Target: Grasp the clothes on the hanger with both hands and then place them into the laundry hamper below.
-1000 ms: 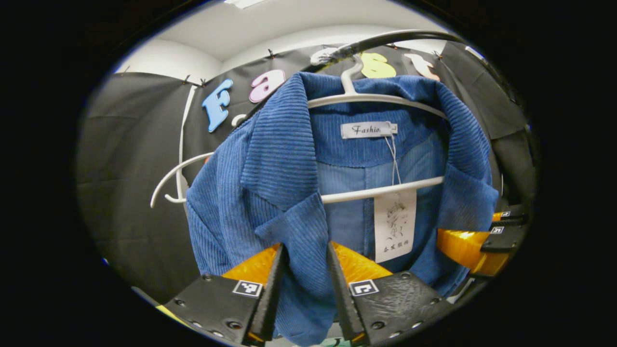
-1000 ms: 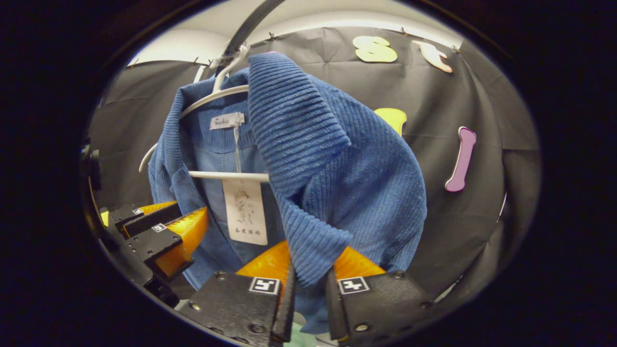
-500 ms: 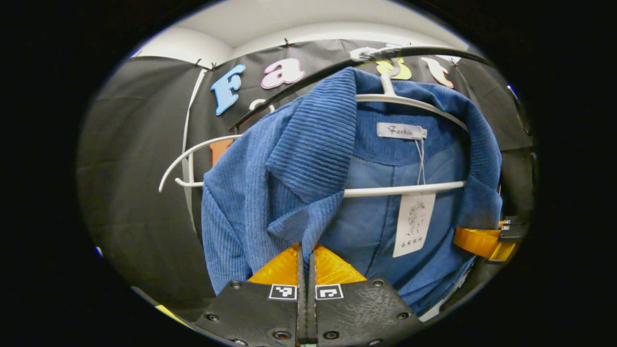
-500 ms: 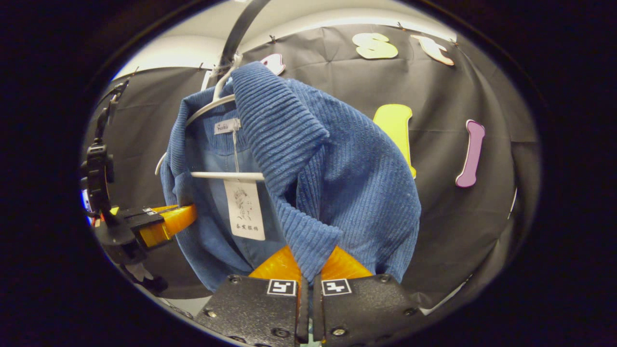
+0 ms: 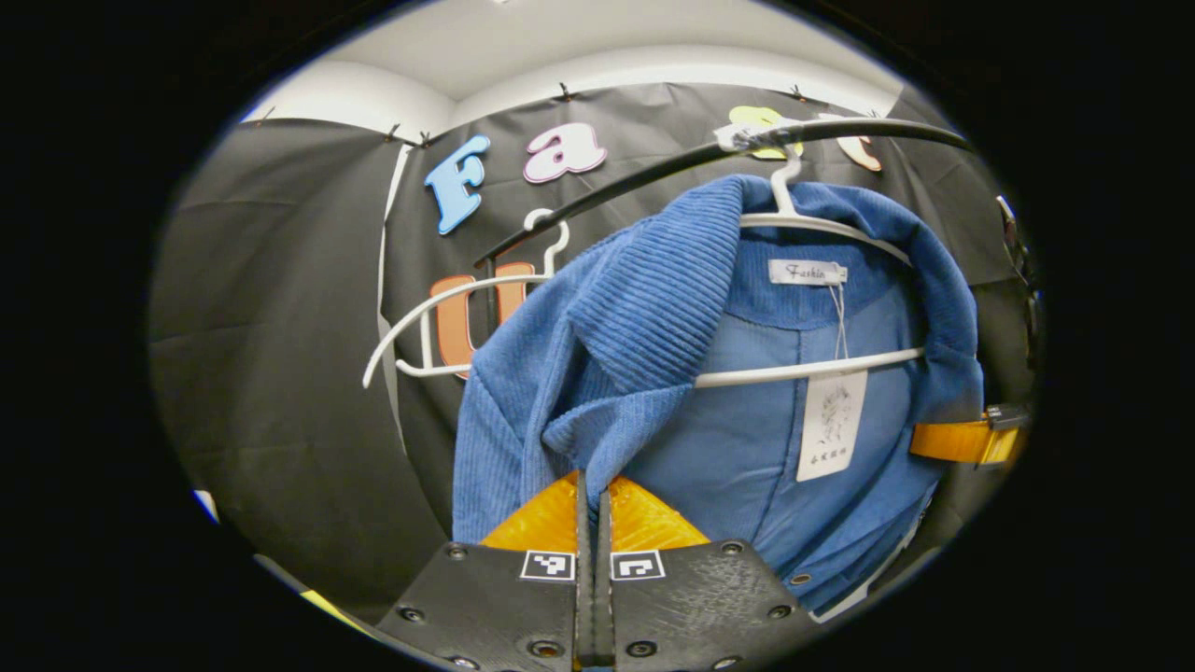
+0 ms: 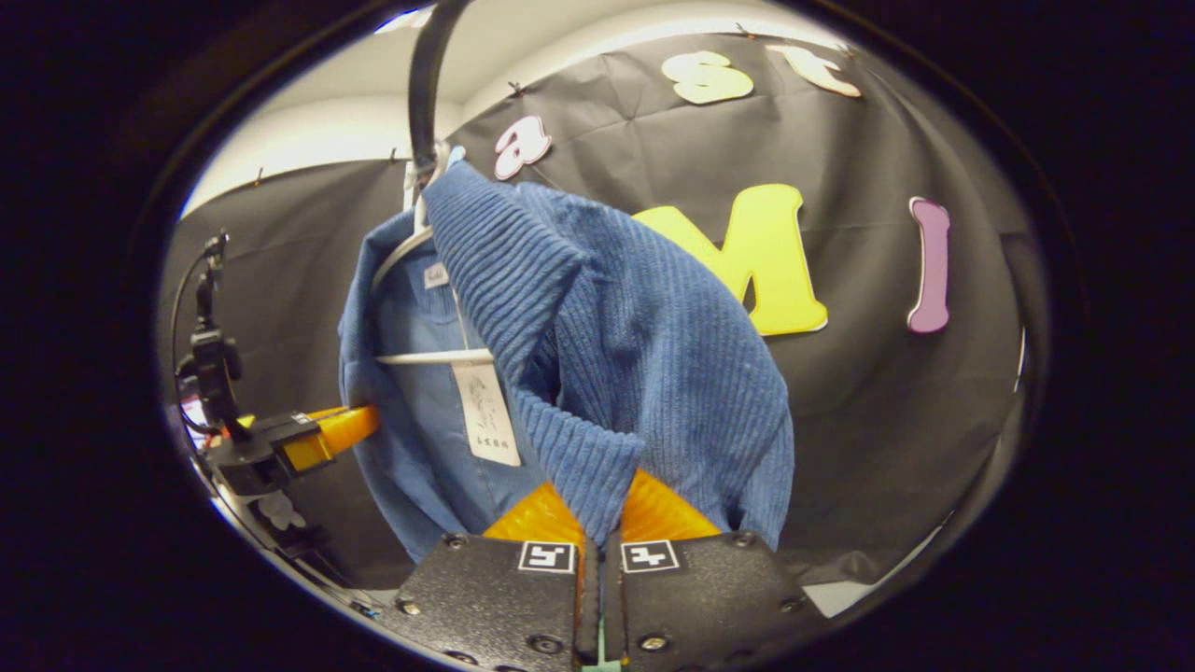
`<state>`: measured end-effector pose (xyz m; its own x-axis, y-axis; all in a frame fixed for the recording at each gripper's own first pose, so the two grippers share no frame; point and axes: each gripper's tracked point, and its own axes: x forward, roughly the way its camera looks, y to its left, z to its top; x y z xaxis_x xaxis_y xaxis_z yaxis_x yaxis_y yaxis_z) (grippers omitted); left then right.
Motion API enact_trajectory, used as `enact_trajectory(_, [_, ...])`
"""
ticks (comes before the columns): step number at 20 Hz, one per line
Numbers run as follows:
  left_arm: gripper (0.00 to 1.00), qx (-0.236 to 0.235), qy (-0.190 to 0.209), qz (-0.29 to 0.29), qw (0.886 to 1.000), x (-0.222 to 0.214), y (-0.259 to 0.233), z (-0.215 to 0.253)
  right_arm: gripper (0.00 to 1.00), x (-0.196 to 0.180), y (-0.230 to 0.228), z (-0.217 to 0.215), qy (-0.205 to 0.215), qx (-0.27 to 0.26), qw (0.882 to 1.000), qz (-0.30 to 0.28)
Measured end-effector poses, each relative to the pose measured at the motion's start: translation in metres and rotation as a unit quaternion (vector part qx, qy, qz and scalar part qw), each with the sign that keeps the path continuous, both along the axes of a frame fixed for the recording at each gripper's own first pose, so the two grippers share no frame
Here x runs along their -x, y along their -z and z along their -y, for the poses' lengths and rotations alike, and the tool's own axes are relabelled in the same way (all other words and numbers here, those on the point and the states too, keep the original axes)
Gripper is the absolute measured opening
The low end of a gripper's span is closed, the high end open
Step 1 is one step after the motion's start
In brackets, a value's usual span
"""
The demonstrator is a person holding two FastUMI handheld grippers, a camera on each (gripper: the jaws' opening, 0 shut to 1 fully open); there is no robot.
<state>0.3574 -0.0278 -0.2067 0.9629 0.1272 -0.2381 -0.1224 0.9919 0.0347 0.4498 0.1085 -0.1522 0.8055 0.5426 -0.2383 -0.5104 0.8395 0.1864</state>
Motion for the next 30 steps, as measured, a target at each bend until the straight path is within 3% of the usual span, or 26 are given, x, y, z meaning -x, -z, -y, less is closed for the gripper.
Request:
enact_trajectory(2, [0.05,-0.005,-0.012,0.004,1.000,0.004,-0.006,-0.010,0.05,0.002,-0.008,0.010,-0.001,-0.021,1.000,-0.005])
enact_trajectory(4, [0.05,-0.002,-0.024,0.010,1.000,0.004,-0.014,-0.020,0.05,0.002,-0.016,0.019,0.003,-0.025,1.000,-0.001])
enact_trajectory(5, [0.00,-0.001,-0.030,0.013,0.999,0.003,-0.018,-0.027,0.05,0.002,-0.020,0.022,0.005,-0.024,1.000,0.003])
enact_trajectory(6, [0.05,0.001,-0.035,0.015,0.999,0.001,-0.022,-0.033,0.05,0.002,-0.024,0.025,0.000,-0.024,1.000,0.004])
enact_trajectory(9, [0.00,-0.001,-0.044,0.021,0.999,-0.004,-0.031,-0.047,0.05,0.004,-0.029,0.031,-0.003,-0.019,1.000,0.008])
enact_trajectory(10, [0.05,-0.004,-0.046,0.023,0.999,-0.005,-0.034,-0.050,0.05,0.003,-0.029,0.033,-0.002,-0.019,1.000,0.006])
enact_trajectory(12, [0.05,-0.015,-0.051,0.028,0.998,-0.006,-0.040,-0.058,0.05,0.003,-0.031,0.036,-0.002,-0.022,1.000,0.005])
enact_trajectory(14, [0.05,-0.019,-0.053,0.029,0.998,-0.008,-0.044,-0.062,0.05,0.003,-0.034,0.040,-0.005,-0.028,1.000,0.005])
enact_trajectory(15, [0.00,-0.020,-0.055,0.030,0.998,-0.008,-0.046,-0.063,0.05,0.003,-0.034,0.042,-0.006,-0.030,1.000,0.003])
enact_trajectory(18, [0.00,-0.019,-0.057,0.034,0.998,-0.010,-0.051,-0.064,0.05,0.001,-0.038,0.046,-0.011,-0.033,0.999,-0.002])
enact_trajectory(19, [0.05,-0.020,-0.057,0.034,0.998,-0.012,-0.052,-0.066,0.05,0.001,-0.039,0.047,-0.015,-0.031,0.999,-0.004])
enact_trajectory(20, [0.00,-0.021,-0.058,0.033,0.998,-0.013,-0.052,-0.068,0.05,0.003,-0.040,0.046,-0.021,-0.027,0.999,-0.003])
enact_trajectory(23, [0.00,-0.017,-0.059,0.032,0.998,-0.019,-0.052,-0.071,0.05,0.009,-0.040,0.047,-0.033,-0.011,0.999,0.002])
enact_trajectory(24, [0.05,-0.016,-0.059,0.033,0.998,-0.020,-0.053,-0.071,0.06,0.009,-0.041,0.048,-0.034,-0.009,0.999,0.002])
enact_trajectory(25, [0.00,-0.015,-0.059,0.032,0.998,-0.019,-0.053,-0.070,0.05,0.010,-0.040,0.048,-0.037,-0.011,0.999,0.000])
enact_trajectory(28, [0.00,-0.015,-0.061,0.033,0.997,-0.017,-0.053,-0.070,0.06,0.010,-0.031,0.044,-0.049,-0.003,0.999,-0.017])
enact_trajectory(30, [0.05,-0.014,-0.063,0.033,0.997,-0.013,-0.053,-0.067,0.08,0.009,-0.030,0.049,-0.041,0.000,0.999,-0.007])
